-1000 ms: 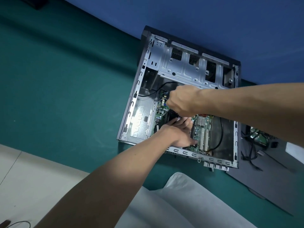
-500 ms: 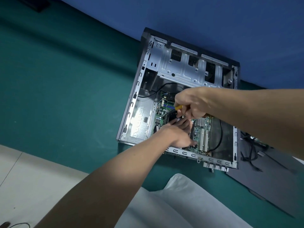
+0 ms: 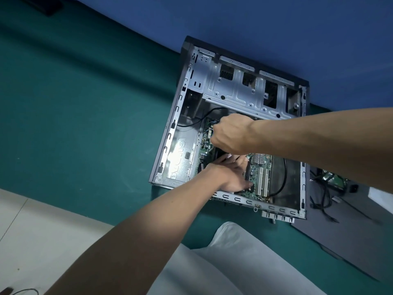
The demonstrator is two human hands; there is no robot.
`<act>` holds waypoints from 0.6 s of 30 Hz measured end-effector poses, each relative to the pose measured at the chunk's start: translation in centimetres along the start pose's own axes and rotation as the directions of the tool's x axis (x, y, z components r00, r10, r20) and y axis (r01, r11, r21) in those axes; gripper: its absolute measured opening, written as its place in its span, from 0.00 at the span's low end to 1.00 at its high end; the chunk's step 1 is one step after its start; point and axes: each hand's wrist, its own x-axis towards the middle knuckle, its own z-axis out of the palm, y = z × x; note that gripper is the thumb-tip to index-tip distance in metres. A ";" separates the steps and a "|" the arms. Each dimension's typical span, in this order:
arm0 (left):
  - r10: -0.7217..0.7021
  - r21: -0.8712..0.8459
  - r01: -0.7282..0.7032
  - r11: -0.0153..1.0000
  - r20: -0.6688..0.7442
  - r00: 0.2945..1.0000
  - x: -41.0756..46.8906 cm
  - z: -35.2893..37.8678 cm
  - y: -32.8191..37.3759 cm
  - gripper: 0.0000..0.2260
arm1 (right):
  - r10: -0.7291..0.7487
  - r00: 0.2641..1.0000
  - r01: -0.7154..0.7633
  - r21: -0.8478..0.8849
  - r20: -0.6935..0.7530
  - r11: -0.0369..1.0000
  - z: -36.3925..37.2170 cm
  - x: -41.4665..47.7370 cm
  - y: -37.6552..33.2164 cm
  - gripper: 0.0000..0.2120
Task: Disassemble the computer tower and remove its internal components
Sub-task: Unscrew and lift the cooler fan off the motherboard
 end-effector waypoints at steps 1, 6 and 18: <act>0.003 -0.005 -0.003 1.000 -0.013 1.000 -0.1 0.0 0.0 0.34 | -0.032 0.999 0.032 0.023 -0.018 0.999 0.2 0.4 0.1 0.18; 0.008 0.049 0.003 0.999 -0.232 0.973 -1.0 -0.3 0.6 0.27 | 0.219 0.971 -0.237 0.469 0.094 0.851 0.3 0.8 1.5 0.14; -0.168 -0.005 0.182 0.983 -0.414 0.894 0.0 -0.5 2.0 0.29 | 0.197 0.978 -0.204 0.121 0.070 0.971 -0.3 1.4 2.0 0.16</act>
